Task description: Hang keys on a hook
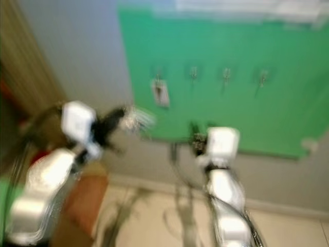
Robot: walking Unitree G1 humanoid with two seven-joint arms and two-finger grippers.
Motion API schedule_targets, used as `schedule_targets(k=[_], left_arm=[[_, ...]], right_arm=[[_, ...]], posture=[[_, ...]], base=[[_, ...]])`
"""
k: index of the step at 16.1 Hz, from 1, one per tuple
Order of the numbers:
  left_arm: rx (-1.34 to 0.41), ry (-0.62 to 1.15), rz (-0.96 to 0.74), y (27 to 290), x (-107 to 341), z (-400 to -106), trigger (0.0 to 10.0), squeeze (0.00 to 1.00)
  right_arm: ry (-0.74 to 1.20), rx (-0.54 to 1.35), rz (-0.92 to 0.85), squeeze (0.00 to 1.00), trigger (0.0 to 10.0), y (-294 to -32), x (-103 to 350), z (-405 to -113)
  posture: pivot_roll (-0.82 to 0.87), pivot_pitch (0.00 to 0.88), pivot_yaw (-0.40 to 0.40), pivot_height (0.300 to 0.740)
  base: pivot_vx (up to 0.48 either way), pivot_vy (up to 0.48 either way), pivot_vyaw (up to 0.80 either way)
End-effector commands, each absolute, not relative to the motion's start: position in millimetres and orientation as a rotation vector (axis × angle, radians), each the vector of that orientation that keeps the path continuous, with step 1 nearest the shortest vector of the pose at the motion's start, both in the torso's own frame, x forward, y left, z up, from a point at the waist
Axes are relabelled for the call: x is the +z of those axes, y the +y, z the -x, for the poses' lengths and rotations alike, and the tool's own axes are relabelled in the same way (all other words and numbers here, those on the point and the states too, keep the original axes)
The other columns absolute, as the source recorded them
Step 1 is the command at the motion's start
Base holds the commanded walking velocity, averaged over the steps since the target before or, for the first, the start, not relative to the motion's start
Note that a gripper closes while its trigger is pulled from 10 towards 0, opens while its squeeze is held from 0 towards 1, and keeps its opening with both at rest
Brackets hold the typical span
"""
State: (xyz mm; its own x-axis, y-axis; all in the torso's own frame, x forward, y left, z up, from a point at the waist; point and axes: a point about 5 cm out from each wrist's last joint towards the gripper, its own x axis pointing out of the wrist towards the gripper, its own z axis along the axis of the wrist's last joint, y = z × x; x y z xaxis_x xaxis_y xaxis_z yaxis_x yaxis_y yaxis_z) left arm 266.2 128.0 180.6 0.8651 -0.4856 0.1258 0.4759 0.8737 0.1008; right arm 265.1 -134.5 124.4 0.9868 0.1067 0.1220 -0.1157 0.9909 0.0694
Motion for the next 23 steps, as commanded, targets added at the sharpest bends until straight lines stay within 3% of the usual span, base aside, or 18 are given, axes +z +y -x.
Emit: schedule_targets(k=[1, 5, 9, 14, 18, 20, 21, 23], left_arm=[[-0.539, -0.166, -0.057, 118, 186, -267, 0.0, 0.0], [-0.509, -0.108, -0.044, 123, 179, -274, 0.0, 0.0], [-0.428, 0.137, -0.033, 151, 127, -292, 0.0, 0.0], [-0.418, 0.462, -0.028, 158, 37, -300, 0.0, 0.0], [-0.353, 0.75, -0.015, 157, -24, -269, 0.0, 0.0], [-0.247, 0.827, 0.087, 156, -37, -260, 0.0, 0.0], [-0.237, 0.93, 0.055, 154, -52, -242, 0.0, 0.0], [-0.23, 0.971, 0.048, 157, -59, -233, 0.0, 0.0]], right_arm=[[-0.111, 0.086, -0.053, 0.0, 10.0, -145, 124, -264], [-0.1, 0.106, -0.057, 0.0, 10.0, -142, 121, -263], [0.04, 0.158, -0.021, 0.0, 10.0, -146, 80, -255], [0.308, 0.103, -0.042, 0.0, 10.0, -174, 12, -252], [0.579, 0.124, 0.019, 0.0, 10.0, -170, -32, -249], [0.789, 0.094, -0.013, 0.0, 10.0, -170, -58, -225], [0.919, 0.076, 0.01, 0.0, 10.0, -171, -74, -204], [0.942, 0.116, 0.012, 0.0, 10.0, -165, -79, -197]], posture=[[-0.15, 0.0, 0.105, 0.707], [-0.14, 0.0, 0.107, 0.707], [-0.15, 0.0, 0.118, 0.707], [-0.15, 0.0, 0.115, 0.707], [-0.17, 0.0, 0.136, 0.707], [-0.19, 0.0, 0.146, 0.707], [-0.19, 0.0, 0.147, 0.707], [-0.19, 0.0, 0.146, 0.707]], base=[[0.0, 0.0, 0.0], [0.0, 0.0, 0.0], [0.0, 0.0, 0.0], [0.0, 0.0, 0.0], [0.0, 0.0, 0.0], [0.0, 0.0, 0.0], [0.0, 0.0, 0.0], [0.0, 0.0, 0.0]])
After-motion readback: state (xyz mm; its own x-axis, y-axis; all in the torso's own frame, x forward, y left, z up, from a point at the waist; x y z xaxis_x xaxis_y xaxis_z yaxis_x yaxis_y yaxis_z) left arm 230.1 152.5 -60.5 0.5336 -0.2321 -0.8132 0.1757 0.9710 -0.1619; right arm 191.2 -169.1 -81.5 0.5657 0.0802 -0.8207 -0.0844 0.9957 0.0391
